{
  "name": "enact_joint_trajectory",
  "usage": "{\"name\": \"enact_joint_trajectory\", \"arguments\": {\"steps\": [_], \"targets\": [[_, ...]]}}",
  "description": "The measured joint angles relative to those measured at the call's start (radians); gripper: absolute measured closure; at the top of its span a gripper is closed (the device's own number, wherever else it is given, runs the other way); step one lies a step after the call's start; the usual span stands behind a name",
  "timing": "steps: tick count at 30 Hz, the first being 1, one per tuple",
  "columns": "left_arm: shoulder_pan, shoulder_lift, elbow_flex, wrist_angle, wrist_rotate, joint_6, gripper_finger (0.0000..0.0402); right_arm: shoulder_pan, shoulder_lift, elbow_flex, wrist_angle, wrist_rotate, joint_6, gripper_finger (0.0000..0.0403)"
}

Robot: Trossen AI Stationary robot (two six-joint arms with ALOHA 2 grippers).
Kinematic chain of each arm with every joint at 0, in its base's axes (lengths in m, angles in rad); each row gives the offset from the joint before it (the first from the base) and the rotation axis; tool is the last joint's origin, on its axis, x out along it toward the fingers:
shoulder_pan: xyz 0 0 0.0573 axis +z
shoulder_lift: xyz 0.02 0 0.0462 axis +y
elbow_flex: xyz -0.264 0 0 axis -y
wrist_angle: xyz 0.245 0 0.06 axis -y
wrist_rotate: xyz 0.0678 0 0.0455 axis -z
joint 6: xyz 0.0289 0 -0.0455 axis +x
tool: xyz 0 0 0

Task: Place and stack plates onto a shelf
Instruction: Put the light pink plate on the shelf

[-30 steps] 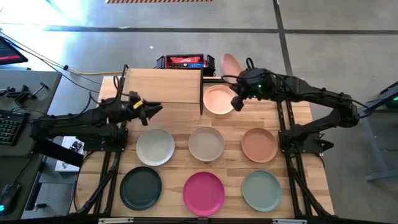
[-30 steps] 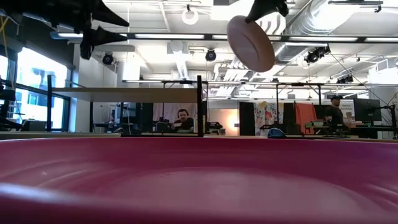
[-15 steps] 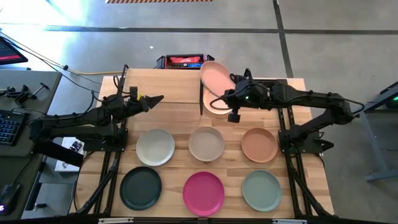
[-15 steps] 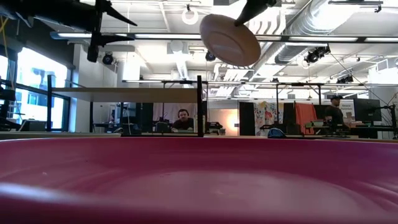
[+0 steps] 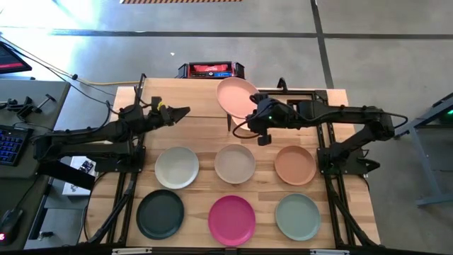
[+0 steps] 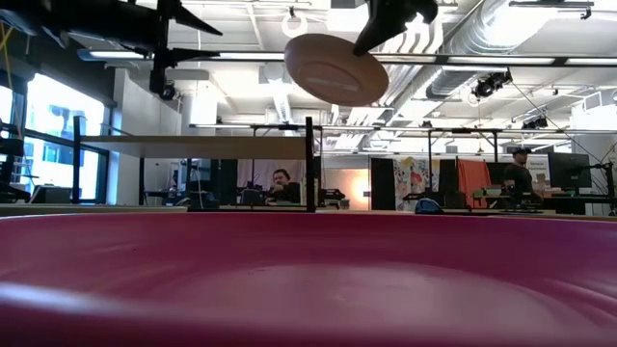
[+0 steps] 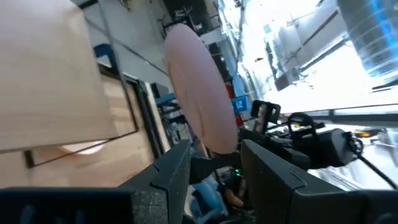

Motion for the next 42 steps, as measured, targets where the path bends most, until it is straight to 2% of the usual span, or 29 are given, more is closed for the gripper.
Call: {"name": "enact_joint_trajectory", "arguments": {"steps": [3,7,11,17,21,27,33,37,42], "targets": [[0.001,0.01,0.027,0.012,0.002,0.017,0.0271,0.0,0.0,0.0,0.0,0.0,-0.032,0.0403],[0.001,0.03,0.125,-0.023,0.004,0.108,0.0271,0.0,0.0,0.0,0.0,-0.001,-0.062,0.0403],[0.018,0.059,0.243,-0.194,0.005,0.17,0.0271,0.0,0.0,0.0,0.0,-0.002,-0.119,0.0403],[0.065,0.126,0.389,-0.475,0.006,0.171,0.0271,0.006,0.0,0.0,0.0,-0.002,-0.227,0.0403],[0.101,0.181,0.444,-0.572,0.031,0.182,0.0271,0.008,0.0,0.0,0.0,-0.012,-0.259,0.0403],[0.118,0.274,0.464,-0.573,0.109,0.166,0.0271,0.007,0.0,0.0,-0.008,-0.07,-0.265,0.0403],[0.118,0.361,0.464,-0.538,0.215,0.138,0.0271,0.007,0.0,0.0,-0.067,-0.08,-0.269,0.0403],[0.118,0.397,0.464,-0.491,0.226,0.125,0.0271,0.007,0.0,0.0,-0.13,-0.122,-0.269,0.0403],[0.118,0.434,0.465,-0.474,0.232,0.12,0.0271,0.02,0.0,-0.001,-0.143,-0.124,-0.269,0.0403]]}}
